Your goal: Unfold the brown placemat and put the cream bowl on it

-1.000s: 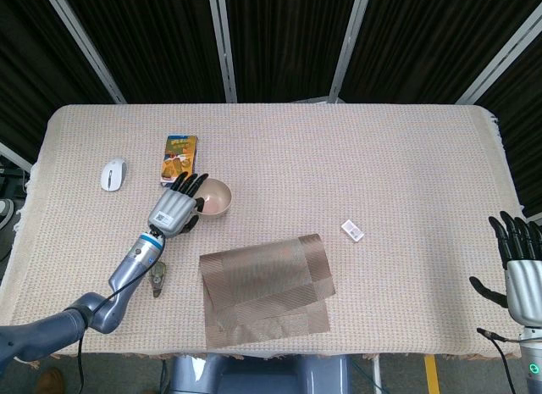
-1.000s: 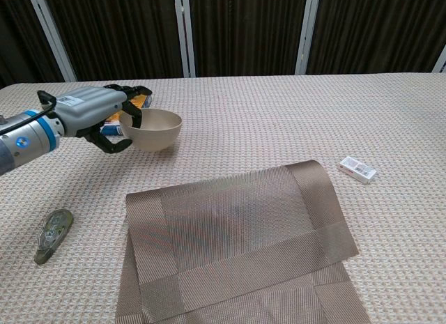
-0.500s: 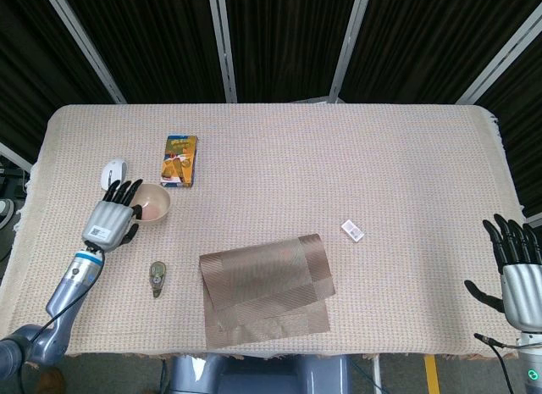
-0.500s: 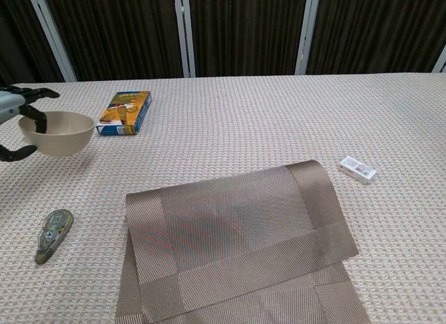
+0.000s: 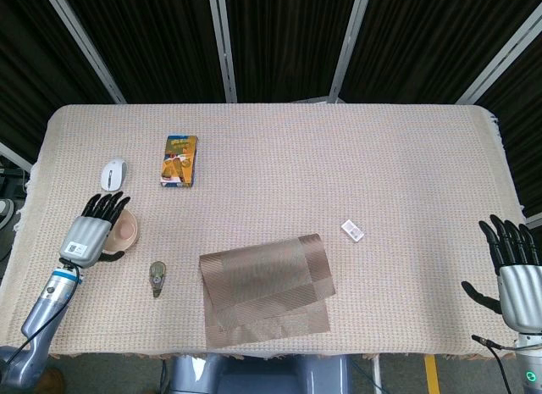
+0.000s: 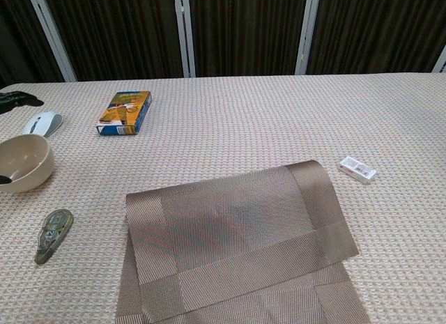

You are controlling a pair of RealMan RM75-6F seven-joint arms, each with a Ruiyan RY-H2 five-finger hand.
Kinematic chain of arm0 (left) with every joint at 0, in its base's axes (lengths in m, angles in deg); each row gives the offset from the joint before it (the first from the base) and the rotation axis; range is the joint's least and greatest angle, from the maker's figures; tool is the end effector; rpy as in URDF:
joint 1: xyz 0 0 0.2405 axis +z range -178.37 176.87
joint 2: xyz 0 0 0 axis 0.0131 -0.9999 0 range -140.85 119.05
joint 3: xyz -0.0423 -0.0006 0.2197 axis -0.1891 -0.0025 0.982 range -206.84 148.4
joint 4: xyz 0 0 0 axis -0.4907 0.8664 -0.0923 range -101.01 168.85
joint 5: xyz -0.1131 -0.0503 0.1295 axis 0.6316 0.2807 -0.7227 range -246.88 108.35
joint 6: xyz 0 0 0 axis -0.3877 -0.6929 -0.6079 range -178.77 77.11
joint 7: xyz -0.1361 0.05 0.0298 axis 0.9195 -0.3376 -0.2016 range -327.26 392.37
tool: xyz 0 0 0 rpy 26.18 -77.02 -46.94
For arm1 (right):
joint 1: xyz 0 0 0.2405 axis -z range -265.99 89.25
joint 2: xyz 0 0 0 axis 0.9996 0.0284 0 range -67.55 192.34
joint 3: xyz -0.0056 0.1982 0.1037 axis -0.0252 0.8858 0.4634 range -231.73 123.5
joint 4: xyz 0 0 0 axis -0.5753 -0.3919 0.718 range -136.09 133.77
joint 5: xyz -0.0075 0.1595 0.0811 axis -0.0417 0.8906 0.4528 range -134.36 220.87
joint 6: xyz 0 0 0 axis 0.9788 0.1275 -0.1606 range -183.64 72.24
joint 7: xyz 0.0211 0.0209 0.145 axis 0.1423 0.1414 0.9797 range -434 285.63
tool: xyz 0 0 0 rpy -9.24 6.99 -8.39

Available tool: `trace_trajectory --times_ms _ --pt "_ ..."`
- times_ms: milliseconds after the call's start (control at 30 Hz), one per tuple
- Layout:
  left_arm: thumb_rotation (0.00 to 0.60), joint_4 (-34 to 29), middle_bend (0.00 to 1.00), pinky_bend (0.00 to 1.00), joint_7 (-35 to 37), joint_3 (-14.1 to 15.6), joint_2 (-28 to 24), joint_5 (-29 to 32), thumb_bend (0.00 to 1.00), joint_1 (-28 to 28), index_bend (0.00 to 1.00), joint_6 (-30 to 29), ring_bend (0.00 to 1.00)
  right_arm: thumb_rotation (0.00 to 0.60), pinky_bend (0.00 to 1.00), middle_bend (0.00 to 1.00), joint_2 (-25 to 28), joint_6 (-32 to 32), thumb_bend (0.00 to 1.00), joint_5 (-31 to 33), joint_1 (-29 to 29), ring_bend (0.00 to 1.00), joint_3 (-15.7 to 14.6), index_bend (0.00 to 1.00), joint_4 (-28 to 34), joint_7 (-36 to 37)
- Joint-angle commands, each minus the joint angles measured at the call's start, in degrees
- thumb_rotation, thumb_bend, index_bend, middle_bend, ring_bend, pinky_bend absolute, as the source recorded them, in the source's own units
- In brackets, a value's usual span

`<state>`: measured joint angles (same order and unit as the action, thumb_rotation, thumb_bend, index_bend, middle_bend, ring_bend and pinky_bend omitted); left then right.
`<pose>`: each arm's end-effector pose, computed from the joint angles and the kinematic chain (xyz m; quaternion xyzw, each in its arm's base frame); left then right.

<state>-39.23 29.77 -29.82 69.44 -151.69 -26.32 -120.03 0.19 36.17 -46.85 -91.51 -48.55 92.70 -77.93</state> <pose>-0.2467 0.2725 0.0803 -0.7158 -0.3380 -0.3489 0.5017 -0.2520 -0.1781 0.1989 0.5888 -0.3099 0.4214 0.6162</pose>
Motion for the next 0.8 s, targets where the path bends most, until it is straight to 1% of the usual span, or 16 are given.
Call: trace_trajectory --times_ms 33,100,167,267,333,400,567,667,800 --pt "0.600 -4.9 0.00 0.00 4.5 2.4 -1.8 -8.8 0.00 -0.3 0.01 -4.6 0.00 0.600 0.00 0.00 0.0 0.0 0.00 0.1 0.0 0.00 0.0 0.00 0.0 0.0" --pt "0.600 -6.9 0.00 0.00 5.4 4.2 -1.9 -13.1 0.00 -0.9 0.05 -5.2 0.00 0.600 0.00 0.00 0.0 0.0 0.00 0.1 0.0 0.00 0.0 0.00 0.0 0.0" --pt "0.600 -8.6 0.00 0.00 5.5 5.8 -1.5 -16.3 0.00 -1.8 0.18 -4.6 0.00 0.600 0.00 0.00 0.0 0.0 0.00 0.1 0.1 0.00 0.0 0.00 0.0 0.0" --pt "0.600 -10.8 0.00 0.00 4.9 7.0 -0.5 -18.9 0.00 -3.1 0.30 -2.9 0.00 0.600 0.00 0.00 0.0 0.1 0.00 0.2 0.1 0.00 0.1 0.00 0.0 0.0" --pt "0.600 -11.7 0.00 0.00 4.2 7.5 0.3 -20.1 0.00 -3.8 0.32 -1.8 0.00 0.600 0.00 0.00 0.0 0.1 0.00 0.3 0.1 0.00 0.1 0.00 0.0 0.1" --pt "0.600 -12.4 0.00 0.00 3.1 7.8 2.0 -21.1 0.01 -5.1 0.33 0.6 0.00 0.600 0.00 0.00 0.1 0.0 0.00 0.5 0.1 0.00 0.2 0.00 0.0 0.2" --pt "0.600 -12.4 0.00 0.00 1.7 8.4 4.5 -22.0 0.03 -7.0 0.35 4.3 0.00 0.600 0.00 0.00 0.1 -0.3 0.00 1.1 0.1 0.00 0.3 0.00 -0.4 0.4" --pt "0.600 -11.0 0.00 0.00 2.9 9.3 6.0 -23.2 0.06 -8.0 0.35 5.7 0.00 0.600 0.00 0.00 0.0 -0.5 0.00 1.3 0.1 0.00 0.3 0.00 -0.5 0.4" --pt "0.600 -8.2 0.00 0.00 4.5 10.9 8.3 -24.3 0.09 -8.3 0.36 6.2 0.00 0.600 0.00 0.00 -0.1 -0.8 0.00 1.7 -0.1 0.00 0.4 0.00 -0.7 0.2"
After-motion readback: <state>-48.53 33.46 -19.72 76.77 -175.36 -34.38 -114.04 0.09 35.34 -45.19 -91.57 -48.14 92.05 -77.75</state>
